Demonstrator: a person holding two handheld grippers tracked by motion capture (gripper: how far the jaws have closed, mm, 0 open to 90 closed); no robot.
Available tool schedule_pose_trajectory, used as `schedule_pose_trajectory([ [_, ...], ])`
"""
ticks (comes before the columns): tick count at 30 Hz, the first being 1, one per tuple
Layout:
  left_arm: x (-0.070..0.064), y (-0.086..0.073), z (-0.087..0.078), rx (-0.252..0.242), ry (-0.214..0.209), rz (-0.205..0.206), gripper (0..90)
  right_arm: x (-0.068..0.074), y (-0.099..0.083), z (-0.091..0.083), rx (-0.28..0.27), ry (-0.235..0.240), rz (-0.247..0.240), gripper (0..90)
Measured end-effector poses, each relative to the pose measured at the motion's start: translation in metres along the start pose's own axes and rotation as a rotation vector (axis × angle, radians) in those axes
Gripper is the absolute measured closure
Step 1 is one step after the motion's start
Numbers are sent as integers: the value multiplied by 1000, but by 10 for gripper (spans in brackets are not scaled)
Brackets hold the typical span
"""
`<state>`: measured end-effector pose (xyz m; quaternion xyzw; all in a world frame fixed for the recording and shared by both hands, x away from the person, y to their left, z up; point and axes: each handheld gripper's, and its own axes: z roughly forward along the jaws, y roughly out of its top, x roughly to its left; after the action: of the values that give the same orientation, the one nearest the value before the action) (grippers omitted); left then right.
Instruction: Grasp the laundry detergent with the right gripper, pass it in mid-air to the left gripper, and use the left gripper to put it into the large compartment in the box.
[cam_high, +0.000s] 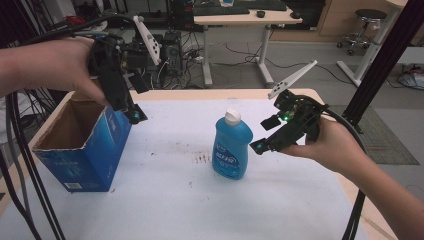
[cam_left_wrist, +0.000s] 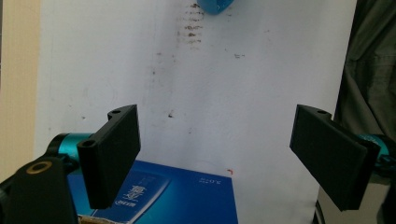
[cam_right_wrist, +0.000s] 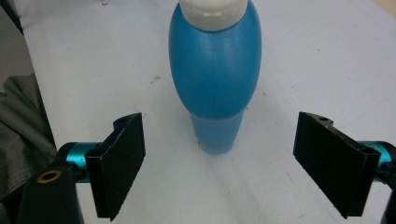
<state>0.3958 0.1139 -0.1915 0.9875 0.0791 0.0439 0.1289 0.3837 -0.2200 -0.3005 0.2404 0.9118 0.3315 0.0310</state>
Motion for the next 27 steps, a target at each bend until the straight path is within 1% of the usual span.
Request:
schedule_pose_trajectory([
  [4,0,0,1,1,0,1,163,0,-4,11,6,-13,4,164],
  [8,-1,0,1,-2,-1,3,164,-2,-7,20,3,-17,21,163],
  [9,0,1,1,3,-1,11,163,-3,-7,21,4,-12,22,163],
  [11,-1,0,1,2,-2,7,163,-3,-8,24,-1,-26,21,163],
  [15,-1,0,2,-2,3,5,163,-5,-9,29,-5,-29,30,163],
  [19,-2,1,2,0,3,13,163,-7,-10,34,-5,-37,43,163],
  [21,-2,2,2,-2,3,10,163,-8,-9,37,-4,-33,49,164],
  [23,-1,2,3,-1,6,10,163,-8,-9,38,-11,-45,49,164],
  [25,-1,3,3,-1,6,10,163,-8,-7,40,-17,-45,56,164],
  [27,-1,4,4,2,5,12,163,-9,-6,42,-15,-45,53,164],
])
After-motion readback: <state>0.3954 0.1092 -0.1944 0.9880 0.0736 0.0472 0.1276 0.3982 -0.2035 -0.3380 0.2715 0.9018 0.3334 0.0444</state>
